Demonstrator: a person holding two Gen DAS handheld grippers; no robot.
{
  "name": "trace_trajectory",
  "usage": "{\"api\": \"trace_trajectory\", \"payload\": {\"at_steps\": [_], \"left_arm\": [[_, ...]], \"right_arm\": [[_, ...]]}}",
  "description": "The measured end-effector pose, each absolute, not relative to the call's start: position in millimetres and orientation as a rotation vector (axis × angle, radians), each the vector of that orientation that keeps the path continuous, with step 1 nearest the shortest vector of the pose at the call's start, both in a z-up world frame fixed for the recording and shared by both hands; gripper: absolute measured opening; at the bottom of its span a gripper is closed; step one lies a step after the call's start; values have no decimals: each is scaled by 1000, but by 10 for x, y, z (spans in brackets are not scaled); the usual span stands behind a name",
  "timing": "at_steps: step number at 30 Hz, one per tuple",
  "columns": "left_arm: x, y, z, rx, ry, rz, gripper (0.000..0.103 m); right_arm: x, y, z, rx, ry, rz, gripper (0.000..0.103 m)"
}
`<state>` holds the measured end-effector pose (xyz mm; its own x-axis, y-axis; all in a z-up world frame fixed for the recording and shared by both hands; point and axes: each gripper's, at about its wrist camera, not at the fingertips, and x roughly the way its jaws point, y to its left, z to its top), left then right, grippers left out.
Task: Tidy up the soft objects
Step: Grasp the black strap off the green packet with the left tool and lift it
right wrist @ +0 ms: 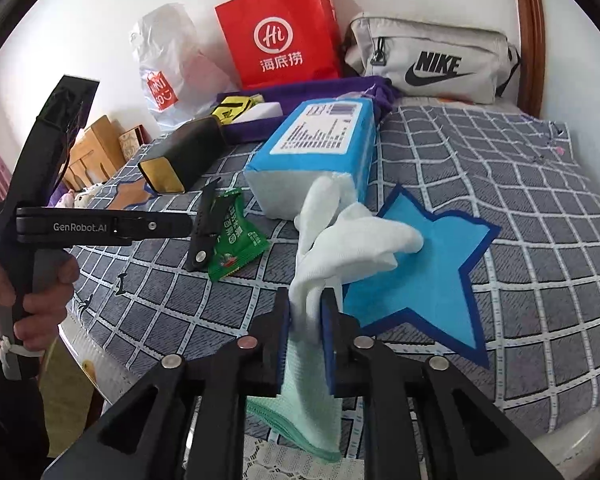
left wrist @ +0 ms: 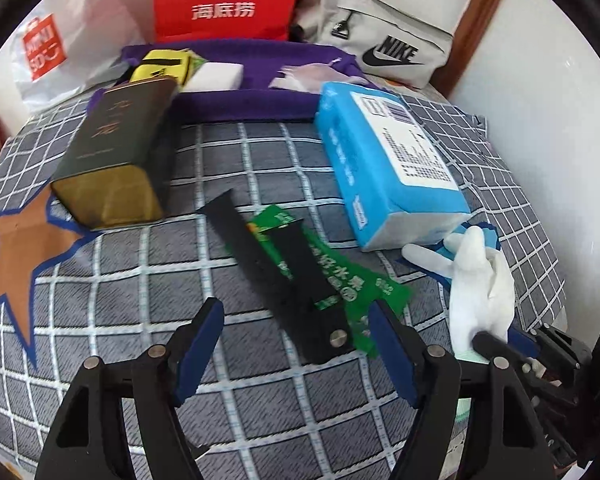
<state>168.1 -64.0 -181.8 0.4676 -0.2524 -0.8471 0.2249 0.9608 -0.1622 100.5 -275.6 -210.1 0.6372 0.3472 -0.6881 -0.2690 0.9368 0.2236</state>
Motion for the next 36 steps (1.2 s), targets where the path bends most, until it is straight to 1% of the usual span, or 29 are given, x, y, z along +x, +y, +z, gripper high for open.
{"api": "trace_trajectory", "payload": {"at_steps": [1, 2, 3, 5, 6, 8, 10, 12, 13, 15, 19, 21, 22, 24, 25, 26, 27, 36], "left_arm": [[1697, -678, -1829, -20, 1041, -294, 67], [1716, -711, -1843, -12, 1038, -292, 67], [1745, -740, -1861, -1, 1034, -285, 67], [1810, -785, -1934, 26, 1040, -260, 64], [1855, -808, -1996, 37, 1059, -252, 58], [1887, -819, -2052, 36, 1054, -242, 53], [1882, -802, -2042, 30, 1028, -235, 33], [1881, -750, -2023, 8, 1037, -248, 24], [1880, -710, -2014, -7, 1049, -252, 22], [1880, -656, -2018, -28, 1060, -252, 23], [1899, -657, -2031, -57, 1066, -271, 31], [1938, -671, -2044, -66, 1051, -261, 31], [1953, -682, -2047, -61, 1048, -258, 29], [1957, -680, -2040, -48, 1047, -256, 24], [1955, -671, -2039, -50, 1047, -260, 21], [1946, -651, -2035, -57, 1047, -266, 20], [1935, -627, -2034, -63, 1049, -273, 18], [1686, -161, -2008, -147, 1073, -270, 15]], "right_arm": [[1018, -2749, -2130, 103, 811, 351, 31], [1032, -2738, -2154, 104, 811, 349, 39], [1043, -2729, -2176, 105, 811, 349, 41], [1071, -2708, -2245, 112, 824, 363, 42], [1082, -2697, -2270, 113, 830, 368, 42], [1084, -2675, -2297, 102, 812, 367, 42], [1086, -2667, -2295, 96, 808, 371, 42], [1097, -2691, -2298, 108, 805, 381, 42], [1101, -2710, -2300, 119, 803, 387, 42], [1106, -2731, -2301, 134, 803, 396, 42], [1130, -2727, -2305, 144, 796, 393, 42], [1134, -2727, -2311, 147, 792, 390, 42], [1137, -2724, -2311, 146, 790, 390, 42], [1134, -2727, -2306, 138, 789, 383, 38], [1135, -2734, -2307, 130, 789, 370, 30], [1142, -2742, -2314, 124, 793, 363, 15], [1141, -2748, -2318, 124, 798, 361, 12], [1074, -2682, -2250, 97, 785, 352, 11]]}}
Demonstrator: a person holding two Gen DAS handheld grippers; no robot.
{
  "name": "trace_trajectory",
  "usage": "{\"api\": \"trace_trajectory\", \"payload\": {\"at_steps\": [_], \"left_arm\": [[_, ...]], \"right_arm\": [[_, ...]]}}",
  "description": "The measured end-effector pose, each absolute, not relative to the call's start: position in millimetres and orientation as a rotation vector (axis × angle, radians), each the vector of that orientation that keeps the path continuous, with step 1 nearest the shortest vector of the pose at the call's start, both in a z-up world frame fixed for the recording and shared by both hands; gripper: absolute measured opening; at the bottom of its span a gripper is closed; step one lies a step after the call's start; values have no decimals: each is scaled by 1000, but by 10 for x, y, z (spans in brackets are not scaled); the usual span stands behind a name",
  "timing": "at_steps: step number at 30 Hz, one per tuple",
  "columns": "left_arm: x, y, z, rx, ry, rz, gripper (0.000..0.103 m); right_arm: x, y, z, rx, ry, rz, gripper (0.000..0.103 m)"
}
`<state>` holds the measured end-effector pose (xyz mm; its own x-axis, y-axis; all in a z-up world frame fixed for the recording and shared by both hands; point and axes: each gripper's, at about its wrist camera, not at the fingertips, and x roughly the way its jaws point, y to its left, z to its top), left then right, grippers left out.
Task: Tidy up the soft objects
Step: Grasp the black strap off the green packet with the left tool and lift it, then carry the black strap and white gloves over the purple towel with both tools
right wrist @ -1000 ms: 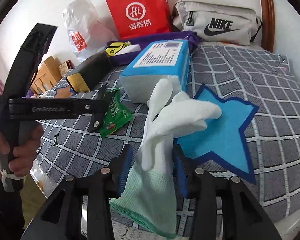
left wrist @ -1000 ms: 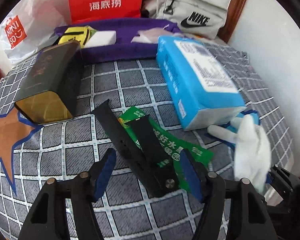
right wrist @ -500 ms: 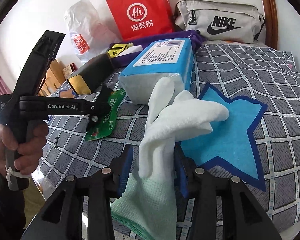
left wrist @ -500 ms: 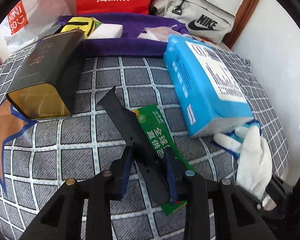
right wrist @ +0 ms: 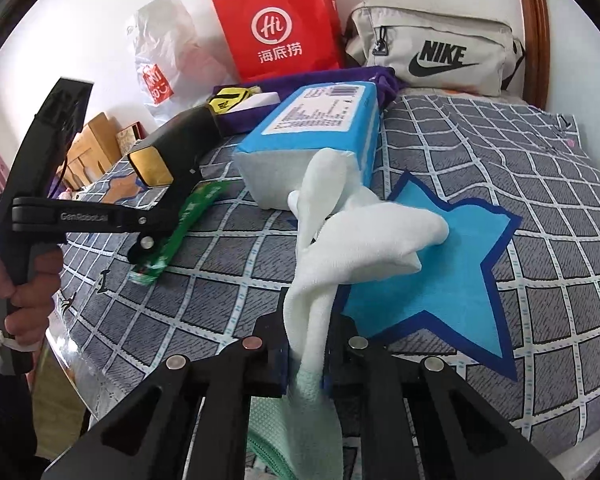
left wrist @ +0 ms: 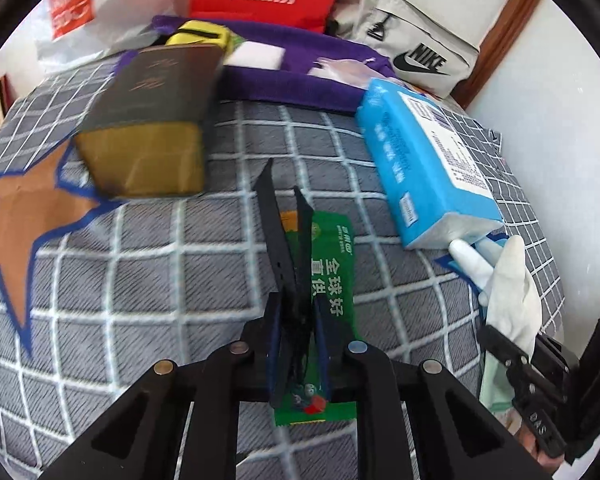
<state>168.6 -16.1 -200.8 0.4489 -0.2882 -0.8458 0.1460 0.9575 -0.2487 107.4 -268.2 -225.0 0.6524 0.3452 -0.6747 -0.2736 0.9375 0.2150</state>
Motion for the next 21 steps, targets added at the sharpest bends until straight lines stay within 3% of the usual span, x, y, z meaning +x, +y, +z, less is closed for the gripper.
{"api": "trace_trajectory", "payload": {"at_steps": [3, 8, 10, 21], "left_arm": [[1615, 66, -2028, -201, 1084, -257, 16], [1543, 386, -2063, -267, 1087, -228, 27], [1517, 486, -2050, -269, 1076, -202, 38], [1543, 484, -1980, -217, 1035, -208, 38]], "right_arm": [[1073, -2654, -2245, 89, 796, 350, 11], [1064, -2595, -2236, 73, 810, 354, 11], [1046, -2564, -2228, 66, 815, 359, 12], [1029, -2433, -2254, 34, 839, 369, 13]]}}
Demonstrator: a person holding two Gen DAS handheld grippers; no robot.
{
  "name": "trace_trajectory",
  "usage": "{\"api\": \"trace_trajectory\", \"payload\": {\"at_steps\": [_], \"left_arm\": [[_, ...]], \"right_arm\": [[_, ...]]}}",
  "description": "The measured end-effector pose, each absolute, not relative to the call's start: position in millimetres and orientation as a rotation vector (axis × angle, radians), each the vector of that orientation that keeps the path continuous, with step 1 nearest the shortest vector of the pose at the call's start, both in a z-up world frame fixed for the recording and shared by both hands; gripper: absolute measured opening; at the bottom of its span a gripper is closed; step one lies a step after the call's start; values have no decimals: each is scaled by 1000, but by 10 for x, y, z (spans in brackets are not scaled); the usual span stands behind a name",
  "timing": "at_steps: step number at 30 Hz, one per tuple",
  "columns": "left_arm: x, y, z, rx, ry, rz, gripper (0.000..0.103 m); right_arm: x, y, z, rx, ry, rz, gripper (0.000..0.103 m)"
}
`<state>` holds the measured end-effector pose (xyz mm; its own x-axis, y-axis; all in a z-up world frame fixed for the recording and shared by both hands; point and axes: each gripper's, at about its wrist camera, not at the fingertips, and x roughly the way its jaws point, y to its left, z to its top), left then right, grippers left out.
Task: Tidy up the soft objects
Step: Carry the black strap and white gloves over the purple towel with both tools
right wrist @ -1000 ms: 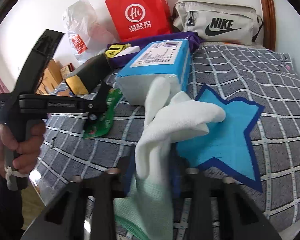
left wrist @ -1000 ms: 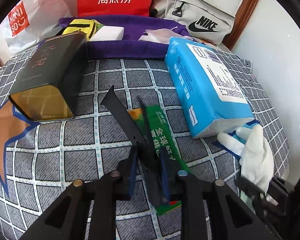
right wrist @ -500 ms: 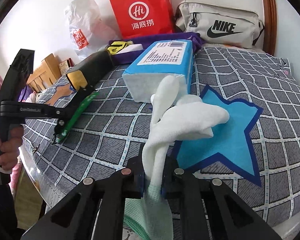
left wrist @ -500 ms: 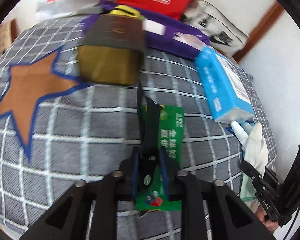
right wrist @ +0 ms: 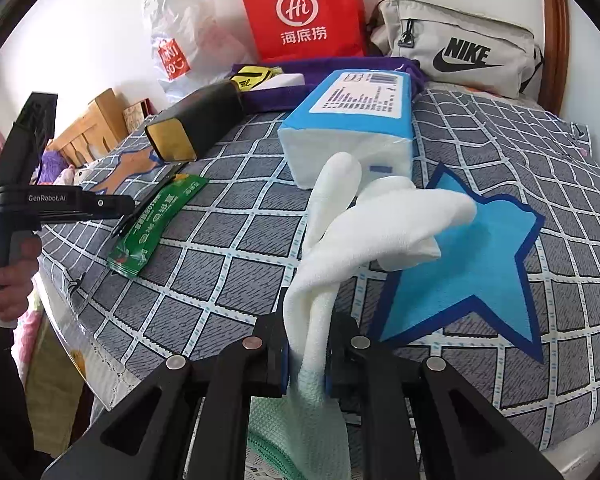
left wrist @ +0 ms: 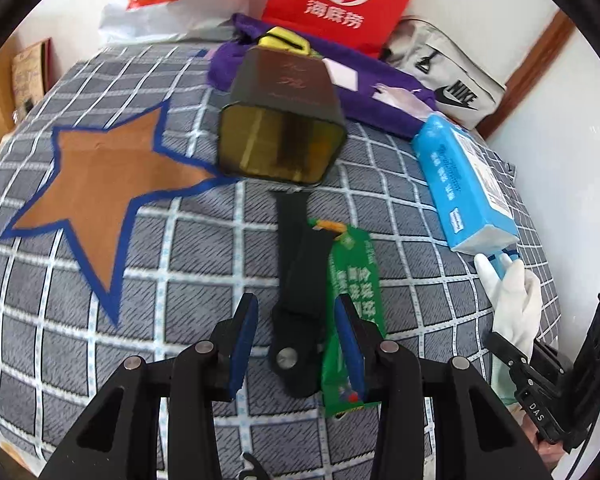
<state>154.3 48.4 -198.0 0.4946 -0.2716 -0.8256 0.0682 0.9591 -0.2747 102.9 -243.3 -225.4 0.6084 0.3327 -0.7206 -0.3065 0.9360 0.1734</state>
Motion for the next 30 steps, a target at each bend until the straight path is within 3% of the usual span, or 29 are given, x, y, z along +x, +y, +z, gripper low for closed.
{"api": "trace_trajectory", "payload": {"at_steps": [5, 7, 9, 30], "left_arm": [[1681, 288, -2032, -123, 1036, -208, 36], [1681, 216, -2021, -55, 1015, -186, 24], [1660, 209, -1988, -29, 1009, -170, 21], [1631, 642, -1582, -146, 950, -139, 21]], "right_arm": [[1036, -2431, -2267, 33, 840, 368, 13], [1048, -2431, -2270, 31, 840, 367, 12], [1050, -2433, -2260, 25, 836, 367, 11], [1075, -2432, -1612, 4, 720, 439, 9]]}}
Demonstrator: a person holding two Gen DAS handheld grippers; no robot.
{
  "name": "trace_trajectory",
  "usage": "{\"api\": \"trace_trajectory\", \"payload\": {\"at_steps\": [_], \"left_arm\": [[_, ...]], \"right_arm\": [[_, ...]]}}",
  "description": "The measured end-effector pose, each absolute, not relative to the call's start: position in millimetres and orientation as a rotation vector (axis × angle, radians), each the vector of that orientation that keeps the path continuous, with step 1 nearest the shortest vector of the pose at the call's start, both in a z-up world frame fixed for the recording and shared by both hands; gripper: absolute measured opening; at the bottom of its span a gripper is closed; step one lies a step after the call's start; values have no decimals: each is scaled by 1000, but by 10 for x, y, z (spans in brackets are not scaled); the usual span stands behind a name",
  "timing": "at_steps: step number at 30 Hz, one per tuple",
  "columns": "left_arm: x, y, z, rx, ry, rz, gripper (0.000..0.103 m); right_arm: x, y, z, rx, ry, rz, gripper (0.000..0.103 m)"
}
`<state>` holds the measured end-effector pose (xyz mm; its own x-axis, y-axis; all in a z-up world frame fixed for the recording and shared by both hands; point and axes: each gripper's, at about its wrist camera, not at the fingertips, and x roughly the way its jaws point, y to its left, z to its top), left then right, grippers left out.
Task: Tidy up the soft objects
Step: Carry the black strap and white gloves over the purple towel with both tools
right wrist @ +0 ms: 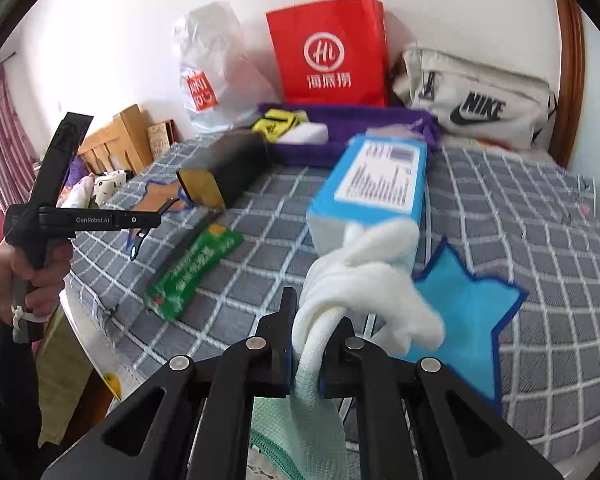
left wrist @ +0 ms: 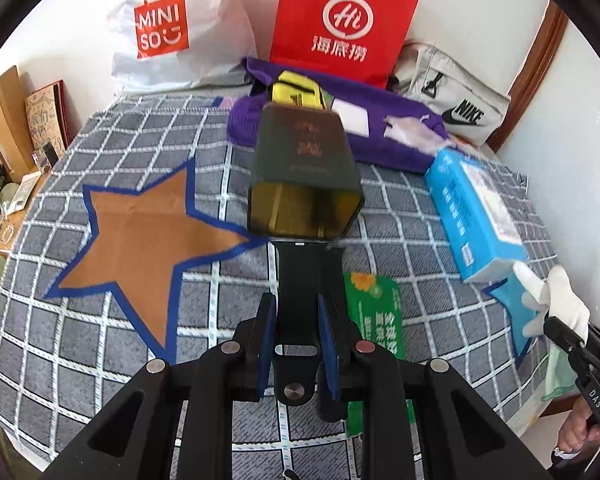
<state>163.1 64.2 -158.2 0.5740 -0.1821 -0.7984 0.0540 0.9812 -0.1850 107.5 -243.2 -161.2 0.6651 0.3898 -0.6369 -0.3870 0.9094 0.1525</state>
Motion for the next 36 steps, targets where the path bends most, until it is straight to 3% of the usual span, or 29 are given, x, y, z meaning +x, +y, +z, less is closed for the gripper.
{"api": "trace_trajectory", "payload": {"at_steps": [20, 36], "left_arm": [[2132, 806, -987, -186, 869, -107, 21], [3018, 720, -631, -208, 847, -96, 21]], "right_arm": [[1878, -2209, -722, -29, 586, 454, 8], [2927, -2081, -481, 8, 578, 429, 8]]}}
